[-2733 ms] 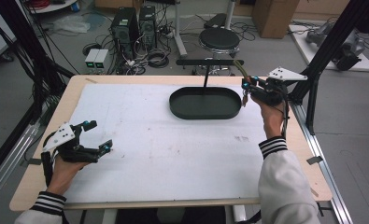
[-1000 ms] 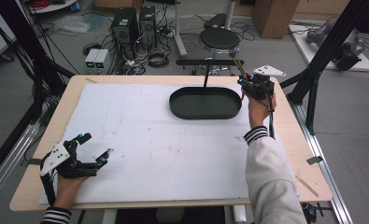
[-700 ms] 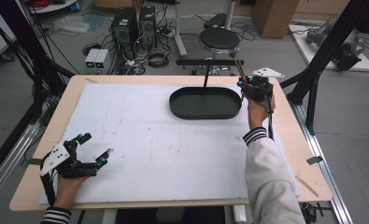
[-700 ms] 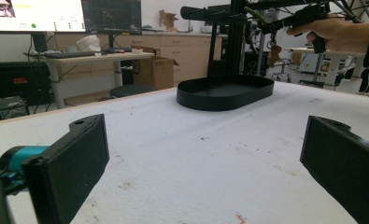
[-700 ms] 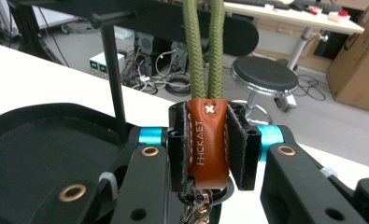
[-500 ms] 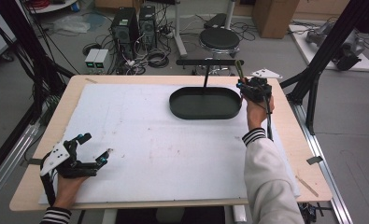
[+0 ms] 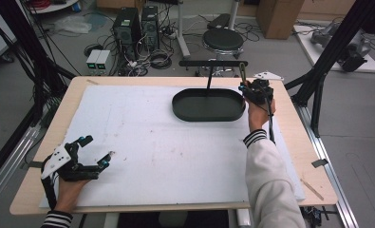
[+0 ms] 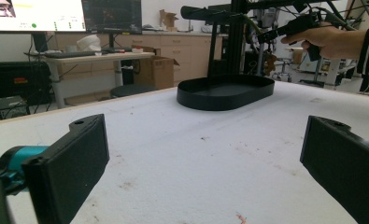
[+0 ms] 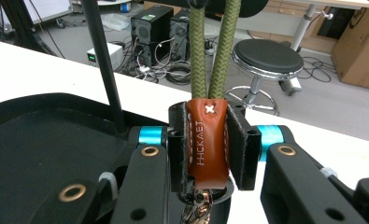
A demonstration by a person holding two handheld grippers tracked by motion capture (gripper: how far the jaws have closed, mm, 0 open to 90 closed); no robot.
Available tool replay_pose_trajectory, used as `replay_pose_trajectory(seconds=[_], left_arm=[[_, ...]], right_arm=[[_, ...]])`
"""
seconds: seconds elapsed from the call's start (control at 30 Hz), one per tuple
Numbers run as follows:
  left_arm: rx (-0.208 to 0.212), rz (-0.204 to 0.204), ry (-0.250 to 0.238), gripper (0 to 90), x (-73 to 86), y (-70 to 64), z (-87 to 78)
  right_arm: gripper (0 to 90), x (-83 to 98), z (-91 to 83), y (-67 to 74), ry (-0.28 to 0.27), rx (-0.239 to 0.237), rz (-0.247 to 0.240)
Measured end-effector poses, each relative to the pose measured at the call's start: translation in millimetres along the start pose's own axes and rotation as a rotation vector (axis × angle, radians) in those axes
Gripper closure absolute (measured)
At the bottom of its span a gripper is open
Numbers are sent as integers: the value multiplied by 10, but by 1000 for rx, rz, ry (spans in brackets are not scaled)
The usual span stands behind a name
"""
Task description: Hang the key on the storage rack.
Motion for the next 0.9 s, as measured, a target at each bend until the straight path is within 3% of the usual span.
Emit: replay_pose_trajectory(seconds=[0.7, 0.77, 0.83, 0.9], left_arm=[[-3, 0, 2, 17, 1, 2, 2], [-3, 0, 2, 17, 0, 2, 2], [-3, 0, 6, 17, 2, 4, 3], [-5, 2, 10, 17, 5, 3, 6]], right_arm=[[674, 92, 150, -57, 0, -33, 23], [629, 110, 160, -74, 8, -24, 21], [449, 140, 177, -104, 15, -18, 45], [343, 164, 186, -126, 21, -12, 64]])
Point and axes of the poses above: each handheld gripper's, and its own axes: z roughly forward along the jaws, x roughly out of its underside, y roughly to its left, the point moved 8 cm from there along z, roughly forward along the jaws, and after that the axes turned 1 degree about y, right-handed, at the moved point
